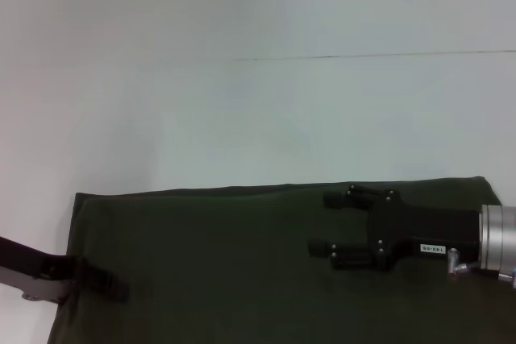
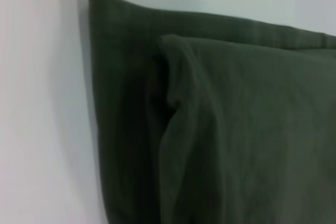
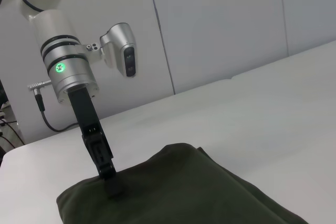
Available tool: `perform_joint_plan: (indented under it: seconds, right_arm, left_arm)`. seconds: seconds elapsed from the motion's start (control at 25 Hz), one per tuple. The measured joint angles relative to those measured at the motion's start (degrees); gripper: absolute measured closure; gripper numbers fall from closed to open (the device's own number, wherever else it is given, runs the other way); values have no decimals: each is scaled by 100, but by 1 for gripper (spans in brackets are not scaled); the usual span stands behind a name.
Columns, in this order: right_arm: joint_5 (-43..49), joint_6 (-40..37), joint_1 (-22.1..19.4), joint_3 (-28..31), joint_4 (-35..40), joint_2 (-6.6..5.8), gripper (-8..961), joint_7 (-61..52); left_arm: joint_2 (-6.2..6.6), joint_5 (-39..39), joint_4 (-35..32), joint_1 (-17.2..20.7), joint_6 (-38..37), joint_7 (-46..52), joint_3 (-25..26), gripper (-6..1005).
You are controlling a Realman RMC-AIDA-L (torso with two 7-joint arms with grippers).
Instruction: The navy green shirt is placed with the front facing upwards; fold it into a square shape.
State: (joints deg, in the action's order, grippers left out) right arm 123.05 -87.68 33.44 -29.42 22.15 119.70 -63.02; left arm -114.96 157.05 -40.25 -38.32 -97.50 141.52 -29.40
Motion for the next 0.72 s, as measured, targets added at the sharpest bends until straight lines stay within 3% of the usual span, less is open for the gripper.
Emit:
perform_joint_plan:
  seconds: [0.28,0.72]
  right_arm:
    - [0,-13,-13,13,0,-9,46,0]
    - [0,-13,2,15,0,-9,45,0]
  left_arm:
    - [0,-6,-9,0,11,-1,-9,391]
    - [29,38,29,-38,29,88,-141,872]
